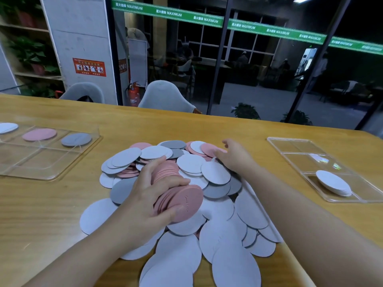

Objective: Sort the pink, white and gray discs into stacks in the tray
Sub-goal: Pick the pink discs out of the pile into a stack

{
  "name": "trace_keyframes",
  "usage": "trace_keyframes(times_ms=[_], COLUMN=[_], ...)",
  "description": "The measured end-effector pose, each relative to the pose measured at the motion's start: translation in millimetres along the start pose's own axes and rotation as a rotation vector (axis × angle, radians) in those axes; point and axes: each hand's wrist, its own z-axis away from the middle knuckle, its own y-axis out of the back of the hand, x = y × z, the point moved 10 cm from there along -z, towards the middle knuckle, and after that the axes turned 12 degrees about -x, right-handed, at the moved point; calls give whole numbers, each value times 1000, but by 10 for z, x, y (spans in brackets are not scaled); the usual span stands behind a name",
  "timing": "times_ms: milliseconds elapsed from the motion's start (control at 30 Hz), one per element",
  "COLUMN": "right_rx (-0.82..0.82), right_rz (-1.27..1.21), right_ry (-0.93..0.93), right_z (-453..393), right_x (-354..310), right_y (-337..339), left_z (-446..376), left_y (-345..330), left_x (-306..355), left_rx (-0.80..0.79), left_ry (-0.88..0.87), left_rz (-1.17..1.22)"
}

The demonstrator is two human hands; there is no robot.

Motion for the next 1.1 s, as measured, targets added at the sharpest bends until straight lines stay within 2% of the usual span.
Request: trace_keyframes(times_ms=[100, 200, 367, 567, 667, 800, 1100], right_rx=[-137, -284, -337, -192, -36, 134, 202], right_rz=[21, 50, 142, 109, -40, -239, -331], right_ry=[-84, -87, -25, 32, 98, 289, 610], right_z=[-183, -259, -344, -338, -265, -18, 797], right_x=[5, -10, -76, -148, -167, -346, -769], right_y=[-151, -279, -267, -136, 2, 169, 285], left_z=[2, 5, -6, -8, -2, -10, -13], left_y=[-1, -5, -7, -13, -9, -15, 19], left_x=[-1, -2, -17, -34, -33, -38, -25], left_rx=[-2, -6, -14, -25, -23, -29, -15], left_ry=[3, 2, 0, 12, 16, 18, 7], left_rz=[-2, 4, 0, 2, 3, 8, 14])
